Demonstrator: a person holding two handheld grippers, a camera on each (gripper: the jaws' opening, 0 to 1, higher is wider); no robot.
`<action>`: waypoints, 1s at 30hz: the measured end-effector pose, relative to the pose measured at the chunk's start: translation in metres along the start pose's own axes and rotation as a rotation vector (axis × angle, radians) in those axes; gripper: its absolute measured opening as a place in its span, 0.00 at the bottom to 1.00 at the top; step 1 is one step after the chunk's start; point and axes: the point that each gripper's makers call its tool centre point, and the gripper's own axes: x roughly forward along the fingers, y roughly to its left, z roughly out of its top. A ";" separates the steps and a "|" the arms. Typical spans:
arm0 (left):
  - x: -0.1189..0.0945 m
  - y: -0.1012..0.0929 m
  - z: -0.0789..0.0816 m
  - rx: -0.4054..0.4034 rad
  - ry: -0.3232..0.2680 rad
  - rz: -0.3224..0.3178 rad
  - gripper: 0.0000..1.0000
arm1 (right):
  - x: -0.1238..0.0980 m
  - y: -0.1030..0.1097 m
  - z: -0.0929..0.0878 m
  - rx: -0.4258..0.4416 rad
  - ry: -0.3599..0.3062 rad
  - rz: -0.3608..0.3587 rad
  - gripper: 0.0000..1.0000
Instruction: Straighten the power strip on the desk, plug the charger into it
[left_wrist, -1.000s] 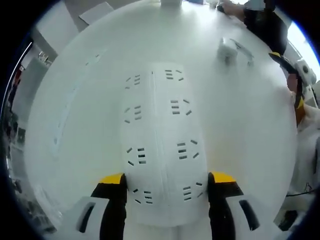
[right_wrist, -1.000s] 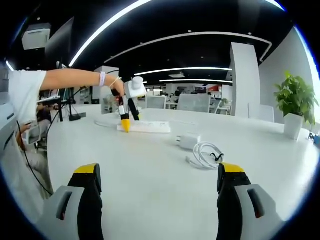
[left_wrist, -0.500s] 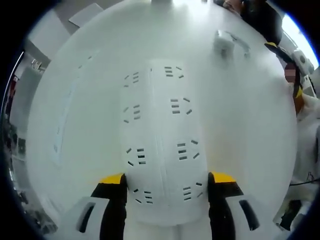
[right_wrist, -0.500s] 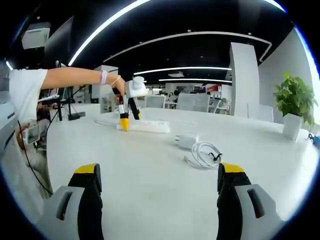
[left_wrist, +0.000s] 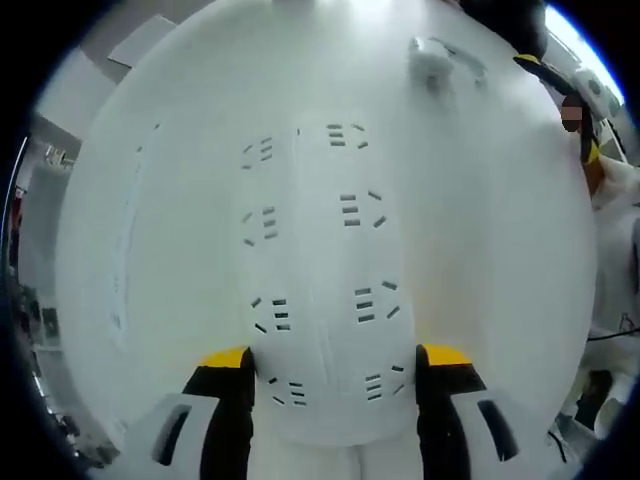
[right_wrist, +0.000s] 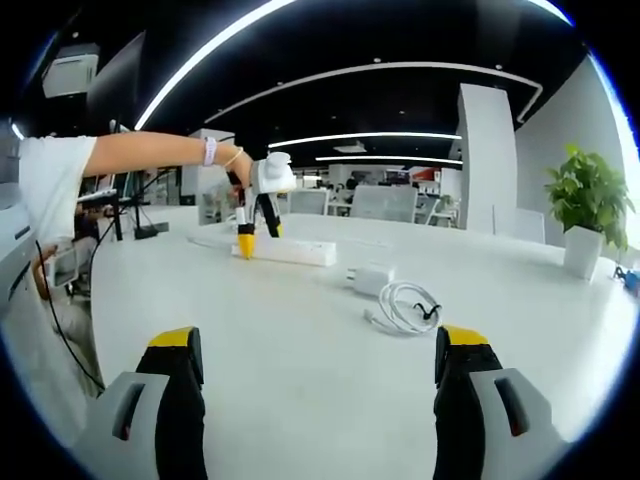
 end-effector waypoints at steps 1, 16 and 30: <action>0.000 0.000 0.000 0.007 0.004 0.001 0.66 | 0.000 0.000 -0.001 0.000 0.001 0.000 0.96; 0.001 0.004 0.000 0.088 0.044 0.011 0.66 | 0.000 -0.002 -0.006 0.007 0.007 -0.003 0.96; 0.000 0.010 0.001 0.140 0.040 0.024 0.65 | 0.000 0.000 -0.009 0.014 0.012 -0.004 0.95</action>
